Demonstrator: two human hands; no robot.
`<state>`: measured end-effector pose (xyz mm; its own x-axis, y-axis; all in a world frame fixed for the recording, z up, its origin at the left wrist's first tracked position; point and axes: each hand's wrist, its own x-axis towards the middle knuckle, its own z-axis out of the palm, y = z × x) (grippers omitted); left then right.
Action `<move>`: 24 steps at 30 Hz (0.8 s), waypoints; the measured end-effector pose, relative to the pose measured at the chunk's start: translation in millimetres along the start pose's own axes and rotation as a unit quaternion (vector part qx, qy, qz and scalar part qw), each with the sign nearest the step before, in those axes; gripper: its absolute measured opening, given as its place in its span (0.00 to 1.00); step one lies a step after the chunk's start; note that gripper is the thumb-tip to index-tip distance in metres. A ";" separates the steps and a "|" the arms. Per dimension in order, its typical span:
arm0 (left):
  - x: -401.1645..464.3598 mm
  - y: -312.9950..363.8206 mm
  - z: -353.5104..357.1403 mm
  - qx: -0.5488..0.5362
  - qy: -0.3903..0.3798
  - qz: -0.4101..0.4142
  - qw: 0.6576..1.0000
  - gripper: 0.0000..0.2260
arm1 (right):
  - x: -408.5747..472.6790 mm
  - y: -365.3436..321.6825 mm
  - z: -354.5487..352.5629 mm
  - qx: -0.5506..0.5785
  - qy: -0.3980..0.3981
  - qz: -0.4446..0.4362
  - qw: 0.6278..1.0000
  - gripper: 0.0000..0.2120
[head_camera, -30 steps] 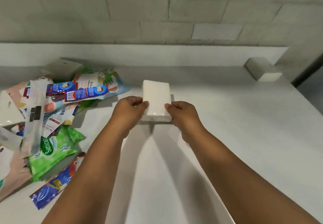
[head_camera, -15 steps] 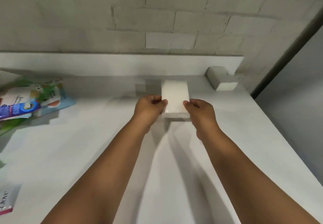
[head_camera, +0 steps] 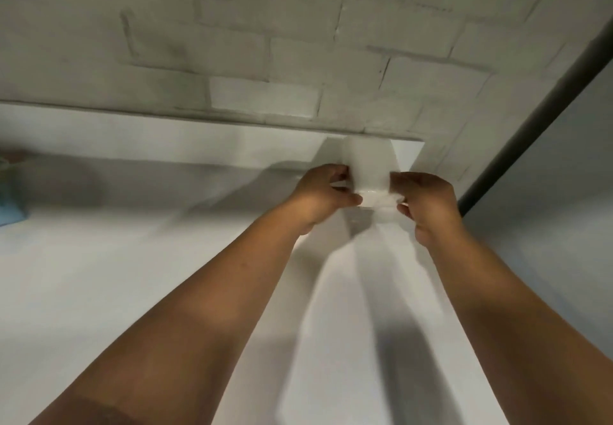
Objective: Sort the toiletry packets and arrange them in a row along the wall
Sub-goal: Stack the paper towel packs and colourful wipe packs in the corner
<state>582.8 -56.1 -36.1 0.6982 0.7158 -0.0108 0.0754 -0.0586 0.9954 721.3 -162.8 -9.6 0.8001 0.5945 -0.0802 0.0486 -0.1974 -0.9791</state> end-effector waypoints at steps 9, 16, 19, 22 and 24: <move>65.8 -15.2 31.1 0.072 0.023 0.001 0.997 0.21 | 69.6 7.1 -20.4 -0.001 -0.014 0.029 0.999 0.05; 76.5 -22.5 42.0 0.059 0.043 0.001 0.997 0.17 | 92.4 23.4 -21.9 0.011 -0.017 0.039 0.999 0.03; 77.9 -22.5 44.7 0.056 0.045 0.007 0.997 0.14 | 95.6 23.2 -21.7 0.012 -0.019 0.035 0.999 0.04; 79.8 -21.9 45.8 0.050 0.049 -0.001 0.998 0.15 | 97.7 23.4 -21.2 0.006 -0.019 0.032 0.999 0.04; 79.6 -21.8 45.9 0.043 0.048 -0.005 0.998 0.15 | 98.8 24.3 -21.2 0.002 -0.020 0.032 0.999 0.04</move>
<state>669.4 -29.8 -63.1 0.6262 0.7796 -0.0075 0.1465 -0.1082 0.9833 814.2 -125.3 -37.4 0.7766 0.6118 -0.1504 -0.0044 -0.2334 -0.9724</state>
